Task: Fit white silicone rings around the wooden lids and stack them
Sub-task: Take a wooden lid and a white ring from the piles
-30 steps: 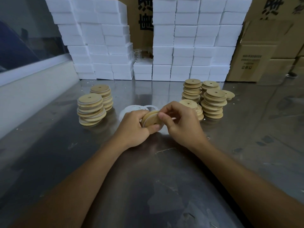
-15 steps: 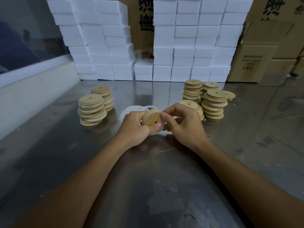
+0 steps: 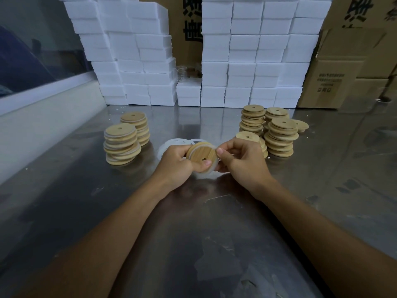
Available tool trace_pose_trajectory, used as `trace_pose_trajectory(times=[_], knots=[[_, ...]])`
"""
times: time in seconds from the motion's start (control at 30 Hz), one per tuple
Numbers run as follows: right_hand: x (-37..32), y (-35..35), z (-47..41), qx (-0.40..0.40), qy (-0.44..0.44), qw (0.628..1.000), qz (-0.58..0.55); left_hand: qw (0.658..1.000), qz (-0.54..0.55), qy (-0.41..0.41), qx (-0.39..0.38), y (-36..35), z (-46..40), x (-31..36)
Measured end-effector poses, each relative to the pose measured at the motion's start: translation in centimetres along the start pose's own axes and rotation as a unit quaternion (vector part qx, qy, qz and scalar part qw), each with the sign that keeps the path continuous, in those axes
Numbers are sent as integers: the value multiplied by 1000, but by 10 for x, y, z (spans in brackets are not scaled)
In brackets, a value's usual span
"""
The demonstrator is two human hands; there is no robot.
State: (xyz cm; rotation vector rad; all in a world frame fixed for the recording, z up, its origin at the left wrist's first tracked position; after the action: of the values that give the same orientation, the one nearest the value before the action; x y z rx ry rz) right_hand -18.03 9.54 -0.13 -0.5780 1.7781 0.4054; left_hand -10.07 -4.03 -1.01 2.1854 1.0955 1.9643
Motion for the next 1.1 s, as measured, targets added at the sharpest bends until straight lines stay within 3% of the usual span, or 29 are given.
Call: trace_pose_trajectory(times=[0.23, 0.47, 0.67, 0.9, 1.1], knots=[[0, -5, 2, -37, -8, 999, -12, 998, 58, 19, 14, 2, -1, -3], [6, -2, -1, -17, -31, 999, -36, 997, 71, 31, 3, -1, 1, 0], [-2, -3, -1, -5, 5, 999, -31, 994, 97, 58, 4, 0, 3, -1], [0, -6, 1, -6, 10, 1000, -24, 998, 47, 3, 52, 3, 3, 1], [-27, -5, 8, 21, 189, 968, 166, 994, -62, -82, 45, -4, 4, 11]])
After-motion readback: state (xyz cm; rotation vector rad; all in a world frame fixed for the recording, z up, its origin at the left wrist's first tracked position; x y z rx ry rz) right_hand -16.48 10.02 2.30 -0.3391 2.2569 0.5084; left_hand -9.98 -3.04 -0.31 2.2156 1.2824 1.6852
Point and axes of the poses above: each hand's wrist, its own z-axis away from the middle knuckle, its own y-axis out of the back of the hand, x = y × z, the point moved 8 cm from there along -z, towards the middle knuckle, and after that the axes turned 9 degrees about -z, right-handed, at the moved point
